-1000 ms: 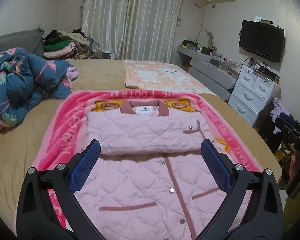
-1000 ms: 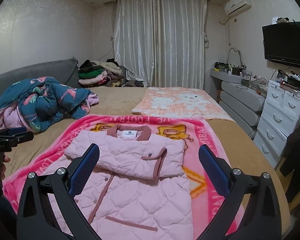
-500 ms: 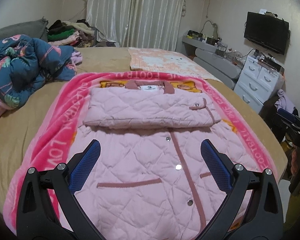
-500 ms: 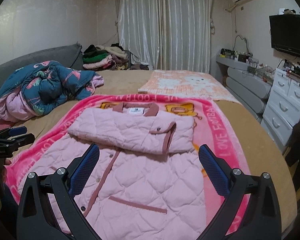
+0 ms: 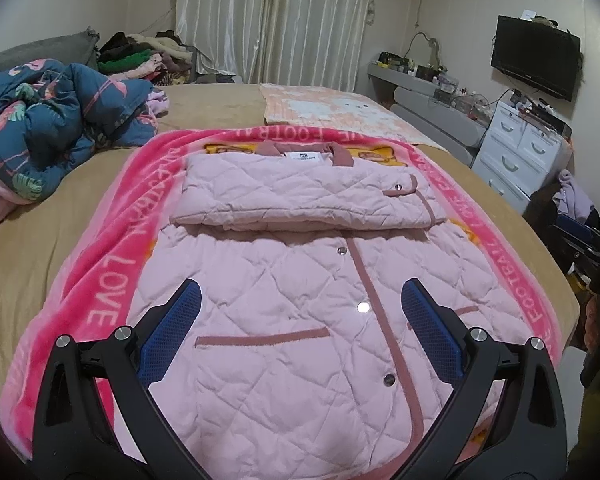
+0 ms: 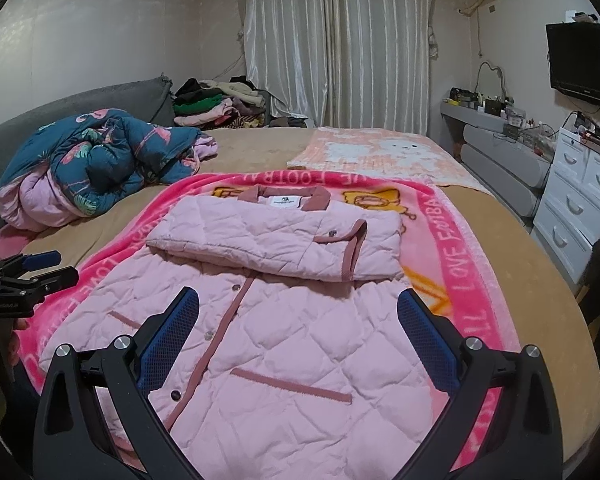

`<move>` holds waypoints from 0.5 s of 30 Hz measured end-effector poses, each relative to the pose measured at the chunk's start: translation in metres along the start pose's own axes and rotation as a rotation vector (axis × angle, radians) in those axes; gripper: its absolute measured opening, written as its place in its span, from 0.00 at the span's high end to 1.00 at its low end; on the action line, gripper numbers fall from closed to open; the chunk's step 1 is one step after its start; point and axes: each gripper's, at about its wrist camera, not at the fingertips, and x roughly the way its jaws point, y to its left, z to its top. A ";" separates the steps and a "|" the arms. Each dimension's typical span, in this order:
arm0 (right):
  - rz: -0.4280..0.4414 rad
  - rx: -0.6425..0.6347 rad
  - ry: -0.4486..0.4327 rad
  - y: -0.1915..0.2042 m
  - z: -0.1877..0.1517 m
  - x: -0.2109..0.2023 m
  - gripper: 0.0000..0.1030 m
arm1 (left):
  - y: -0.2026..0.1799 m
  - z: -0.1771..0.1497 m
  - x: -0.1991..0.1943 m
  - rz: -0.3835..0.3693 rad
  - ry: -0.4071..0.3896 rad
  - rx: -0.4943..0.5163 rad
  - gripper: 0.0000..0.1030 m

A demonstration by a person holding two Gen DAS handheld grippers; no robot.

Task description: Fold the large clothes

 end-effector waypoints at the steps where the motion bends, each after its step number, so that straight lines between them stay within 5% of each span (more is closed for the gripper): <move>1: -0.004 0.003 0.002 0.000 -0.003 0.000 0.04 | 0.000 -0.002 0.000 0.003 0.004 0.000 0.09; 15: -0.050 0.044 0.052 -0.013 -0.035 -0.006 0.04 | 0.003 -0.025 0.006 0.011 0.042 0.016 0.09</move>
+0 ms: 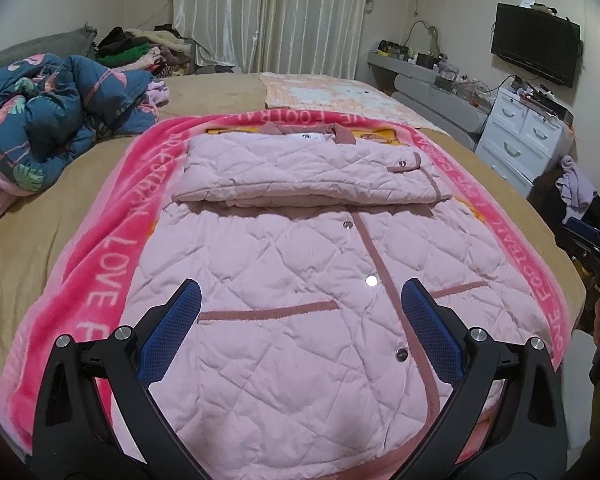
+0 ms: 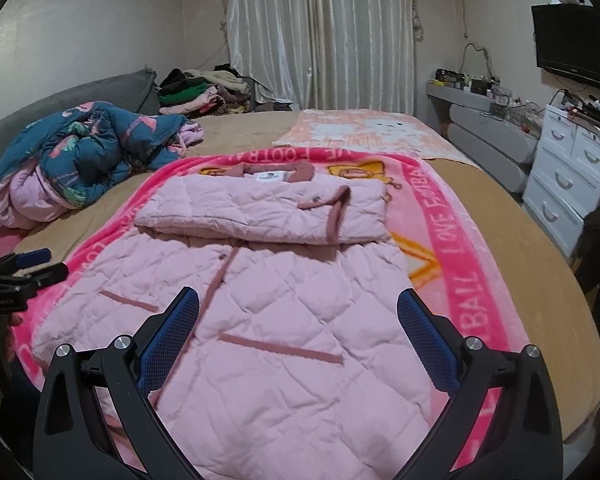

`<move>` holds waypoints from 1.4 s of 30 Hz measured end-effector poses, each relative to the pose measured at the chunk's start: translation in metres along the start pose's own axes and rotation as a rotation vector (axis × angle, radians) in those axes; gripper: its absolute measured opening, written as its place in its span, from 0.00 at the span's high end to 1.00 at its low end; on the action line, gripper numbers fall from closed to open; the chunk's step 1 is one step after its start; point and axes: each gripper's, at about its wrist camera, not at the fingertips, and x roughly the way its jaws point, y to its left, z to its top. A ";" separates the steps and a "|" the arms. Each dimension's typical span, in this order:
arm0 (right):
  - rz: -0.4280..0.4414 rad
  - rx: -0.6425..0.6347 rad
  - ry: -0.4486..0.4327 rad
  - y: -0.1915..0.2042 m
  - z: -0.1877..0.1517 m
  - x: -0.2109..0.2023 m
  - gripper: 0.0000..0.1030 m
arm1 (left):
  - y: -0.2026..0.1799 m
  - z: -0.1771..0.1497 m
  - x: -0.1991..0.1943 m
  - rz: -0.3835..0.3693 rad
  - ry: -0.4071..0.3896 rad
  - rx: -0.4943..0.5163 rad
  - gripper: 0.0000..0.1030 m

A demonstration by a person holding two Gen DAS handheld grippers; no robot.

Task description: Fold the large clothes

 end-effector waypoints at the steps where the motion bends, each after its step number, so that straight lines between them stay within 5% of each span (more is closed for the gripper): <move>1: -0.001 0.006 0.006 -0.002 -0.003 0.000 0.04 | 0.001 -0.001 0.000 0.001 0.004 0.001 0.09; 33: 0.018 0.051 0.180 -0.038 -0.059 0.032 0.04 | 0.086 -0.035 0.022 0.160 0.187 -0.133 0.09; 42: 0.035 0.024 0.223 -0.030 -0.066 0.042 0.04 | 0.109 -0.050 0.043 0.179 0.320 -0.205 0.09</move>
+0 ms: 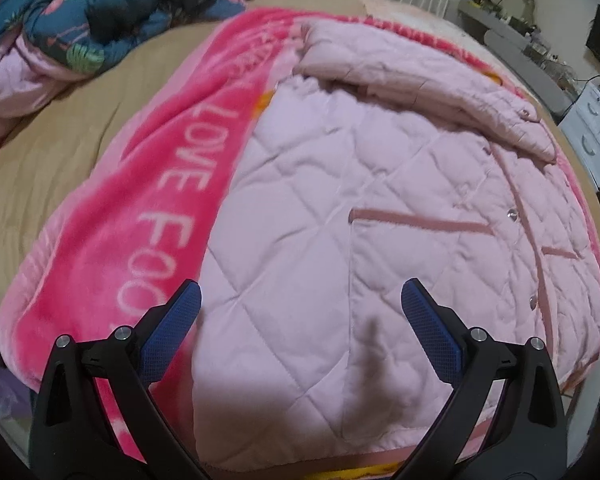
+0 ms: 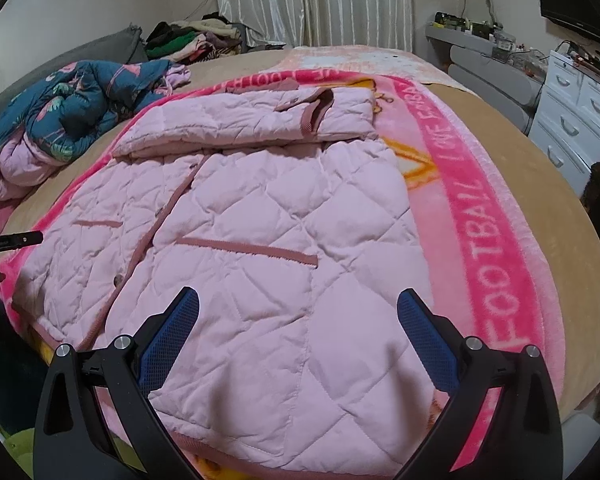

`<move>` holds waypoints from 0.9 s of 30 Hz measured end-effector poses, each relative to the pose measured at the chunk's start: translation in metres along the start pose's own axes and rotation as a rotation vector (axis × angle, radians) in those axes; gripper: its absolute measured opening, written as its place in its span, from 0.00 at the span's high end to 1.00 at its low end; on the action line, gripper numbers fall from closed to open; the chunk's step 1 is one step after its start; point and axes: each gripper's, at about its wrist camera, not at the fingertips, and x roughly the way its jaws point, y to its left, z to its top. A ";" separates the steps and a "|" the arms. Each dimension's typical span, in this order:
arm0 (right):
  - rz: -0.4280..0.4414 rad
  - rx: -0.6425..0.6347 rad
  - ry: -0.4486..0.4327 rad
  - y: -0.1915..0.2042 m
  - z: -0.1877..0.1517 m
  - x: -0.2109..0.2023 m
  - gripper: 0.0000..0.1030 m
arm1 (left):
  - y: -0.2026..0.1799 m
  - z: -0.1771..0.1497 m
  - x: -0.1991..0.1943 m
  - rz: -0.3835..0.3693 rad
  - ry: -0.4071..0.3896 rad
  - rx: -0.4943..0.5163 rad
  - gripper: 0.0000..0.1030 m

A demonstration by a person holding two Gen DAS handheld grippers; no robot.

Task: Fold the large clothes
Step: 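Move both tools down to the jacket hem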

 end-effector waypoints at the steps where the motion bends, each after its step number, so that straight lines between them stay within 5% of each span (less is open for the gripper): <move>1: 0.002 -0.002 0.006 0.001 -0.001 0.002 0.04 | 0.001 -0.001 0.002 0.001 0.012 -0.002 0.09; 10: -0.016 0.043 0.060 -0.011 -0.010 0.015 0.04 | 0.006 -0.011 0.030 0.059 0.149 -0.008 0.09; 27: -0.051 0.130 0.194 -0.053 -0.048 0.025 0.04 | 0.021 -0.012 0.053 0.014 0.188 -0.078 0.08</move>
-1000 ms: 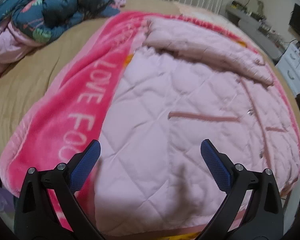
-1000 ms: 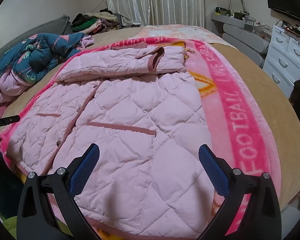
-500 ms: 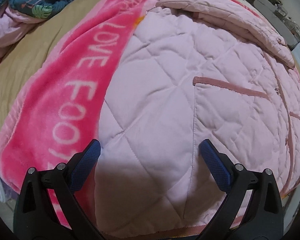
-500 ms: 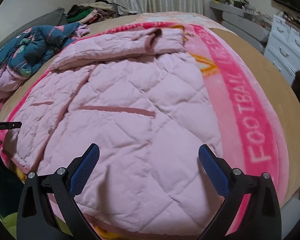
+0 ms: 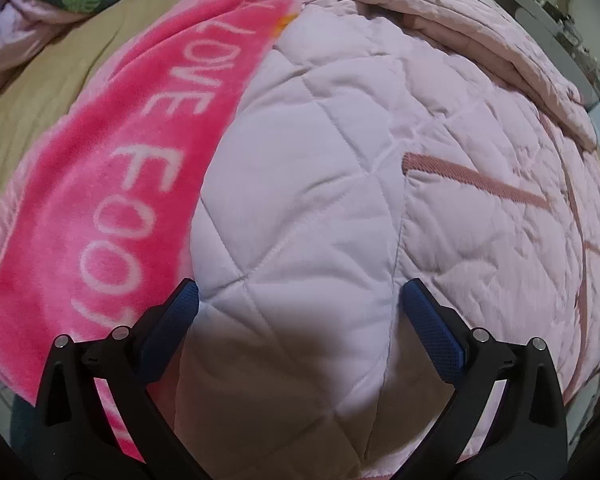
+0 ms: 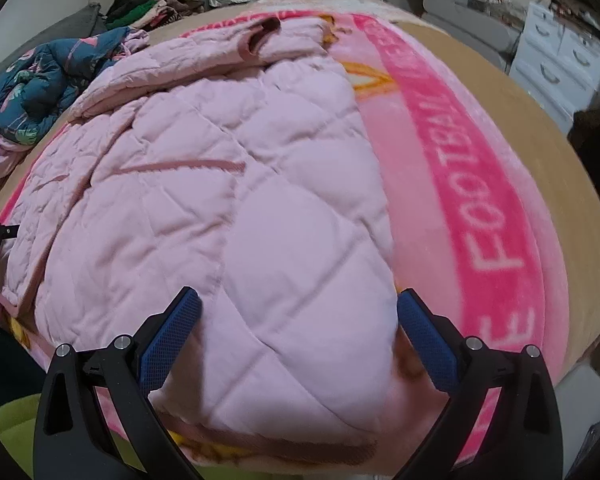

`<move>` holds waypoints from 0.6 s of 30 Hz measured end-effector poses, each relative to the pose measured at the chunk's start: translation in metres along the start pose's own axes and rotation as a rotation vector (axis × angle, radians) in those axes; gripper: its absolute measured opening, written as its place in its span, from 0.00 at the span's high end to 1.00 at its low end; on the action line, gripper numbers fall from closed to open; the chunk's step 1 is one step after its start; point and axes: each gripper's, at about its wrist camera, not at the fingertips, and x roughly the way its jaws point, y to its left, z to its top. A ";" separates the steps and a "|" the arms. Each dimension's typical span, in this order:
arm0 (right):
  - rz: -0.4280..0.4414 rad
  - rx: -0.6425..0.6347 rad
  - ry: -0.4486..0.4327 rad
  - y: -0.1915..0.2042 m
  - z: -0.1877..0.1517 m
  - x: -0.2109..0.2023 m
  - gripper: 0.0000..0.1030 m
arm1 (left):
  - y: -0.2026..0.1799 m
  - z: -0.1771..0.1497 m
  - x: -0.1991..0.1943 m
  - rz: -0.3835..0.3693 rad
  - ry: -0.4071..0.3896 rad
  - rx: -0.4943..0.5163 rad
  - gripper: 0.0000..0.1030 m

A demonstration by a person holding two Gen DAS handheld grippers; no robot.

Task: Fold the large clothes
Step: 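Move both tools down to the jacket hem, then grasp the jacket hem with both tools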

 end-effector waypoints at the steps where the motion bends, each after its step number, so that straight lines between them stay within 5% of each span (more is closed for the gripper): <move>1: 0.022 0.024 0.014 -0.004 -0.002 0.002 0.04 | 0.002 0.001 0.001 -0.007 0.001 -0.010 0.08; 13: 0.245 0.049 0.064 0.008 -0.012 -0.003 0.10 | 0.000 0.010 0.008 -0.024 0.001 -0.019 0.08; 16: 0.282 0.060 0.048 0.010 -0.006 -0.010 0.31 | -0.003 0.008 0.004 -0.040 -0.012 -0.006 0.15; 18: 0.320 0.067 0.028 0.008 0.000 -0.016 0.57 | -0.005 0.005 0.000 -0.047 -0.020 0.005 0.23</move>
